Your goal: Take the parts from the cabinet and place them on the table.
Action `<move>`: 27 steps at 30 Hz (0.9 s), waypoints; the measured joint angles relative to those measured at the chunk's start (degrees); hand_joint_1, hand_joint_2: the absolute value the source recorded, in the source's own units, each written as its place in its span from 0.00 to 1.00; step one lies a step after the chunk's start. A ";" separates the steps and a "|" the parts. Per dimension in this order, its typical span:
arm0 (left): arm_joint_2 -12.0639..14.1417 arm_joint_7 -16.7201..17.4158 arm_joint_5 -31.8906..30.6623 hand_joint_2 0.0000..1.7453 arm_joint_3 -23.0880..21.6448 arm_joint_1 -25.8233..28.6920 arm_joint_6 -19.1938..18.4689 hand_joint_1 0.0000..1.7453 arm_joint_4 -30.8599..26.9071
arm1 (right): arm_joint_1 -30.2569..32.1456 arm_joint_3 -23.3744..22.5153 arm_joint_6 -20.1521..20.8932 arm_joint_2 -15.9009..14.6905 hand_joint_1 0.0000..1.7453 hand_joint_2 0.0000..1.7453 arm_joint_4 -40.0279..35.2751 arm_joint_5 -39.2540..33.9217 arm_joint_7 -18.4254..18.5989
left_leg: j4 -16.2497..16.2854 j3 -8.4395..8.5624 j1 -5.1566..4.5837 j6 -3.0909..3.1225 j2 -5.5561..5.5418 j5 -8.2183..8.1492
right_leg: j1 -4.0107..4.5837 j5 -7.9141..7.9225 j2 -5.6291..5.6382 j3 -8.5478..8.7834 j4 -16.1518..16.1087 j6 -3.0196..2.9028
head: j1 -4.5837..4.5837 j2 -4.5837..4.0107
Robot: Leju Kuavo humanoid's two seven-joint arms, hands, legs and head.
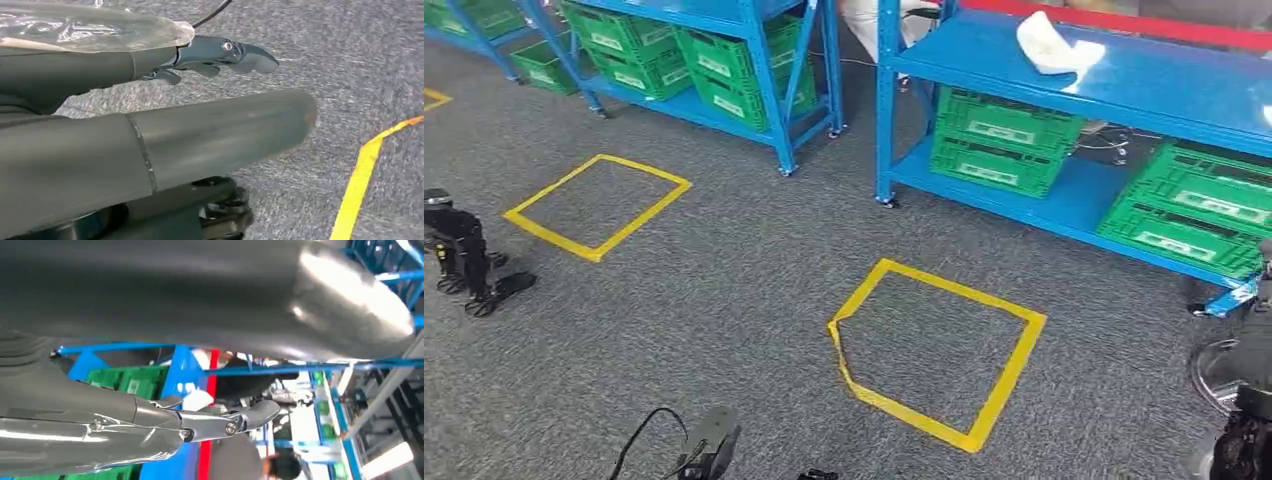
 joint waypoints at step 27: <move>-0.07 -0.59 -0.83 0.00 -0.04 -0.89 0.00 0.00 0.00 | 0.92 -1.01 -0.13 0.11 0.00 0.00 -0.55 0.24 0.02 | 3.02 -0.05 0.24 -0.65 0.30 -4.91 | -0.50 0.40 -2.84 -0.10 -0.65 0.19 | -0.15 0.00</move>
